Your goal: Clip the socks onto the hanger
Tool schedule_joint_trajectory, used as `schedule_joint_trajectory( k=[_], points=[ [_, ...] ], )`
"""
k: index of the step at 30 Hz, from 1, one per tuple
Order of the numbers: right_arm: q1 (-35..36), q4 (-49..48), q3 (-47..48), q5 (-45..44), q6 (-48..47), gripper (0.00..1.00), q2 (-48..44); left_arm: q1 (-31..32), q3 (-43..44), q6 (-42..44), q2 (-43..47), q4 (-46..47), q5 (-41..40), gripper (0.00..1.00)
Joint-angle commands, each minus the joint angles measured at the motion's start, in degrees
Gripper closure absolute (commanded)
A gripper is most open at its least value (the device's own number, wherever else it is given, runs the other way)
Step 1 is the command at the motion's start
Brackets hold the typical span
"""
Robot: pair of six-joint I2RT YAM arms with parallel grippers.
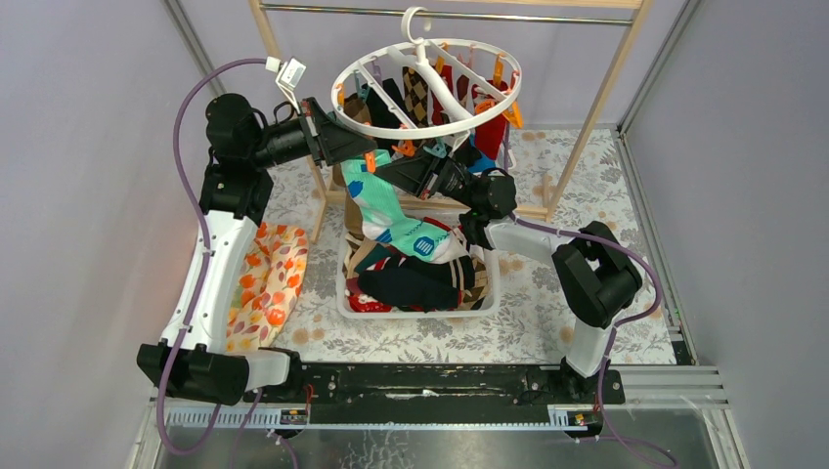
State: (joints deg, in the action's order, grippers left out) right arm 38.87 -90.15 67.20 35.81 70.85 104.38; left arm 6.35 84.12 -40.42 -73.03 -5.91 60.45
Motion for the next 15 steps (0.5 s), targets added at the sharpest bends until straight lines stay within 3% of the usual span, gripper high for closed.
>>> schedule_joint_trajectory(
  k=[1, 3, 5, 7, 15],
  points=[
    [-0.5, -2.9, 1.7, -3.3, -1.8, 1.0, -3.2, 0.0, 0.9, 1.2, 0.3, 2.1, 4.4, 1.0],
    [-0.5, -3.7, 1.8, -3.1, -1.2, 1.0, -3.2, -0.1, 1.0, 2.8, 0.6, 1.1, 3.2, 0.99],
    [-0.5, -3.8, 1.9, -2.8, -1.2, 1.0, -3.3, 0.0, 1.2, 4.6, 0.9, -0.3, 2.0, 0.87],
    [-0.5, -3.8, 1.9, -2.7, -1.1, 1.0, -3.4, 0.0, 1.3, 5.8, 1.0, -1.4, 1.1, 0.67],
    [-0.5, -2.1, 1.7, -3.5, -2.4, 1.0, -4.4, -0.1, 2.1, 10.4, 2.0, -5.7, -2.0, 0.23]
  ],
)
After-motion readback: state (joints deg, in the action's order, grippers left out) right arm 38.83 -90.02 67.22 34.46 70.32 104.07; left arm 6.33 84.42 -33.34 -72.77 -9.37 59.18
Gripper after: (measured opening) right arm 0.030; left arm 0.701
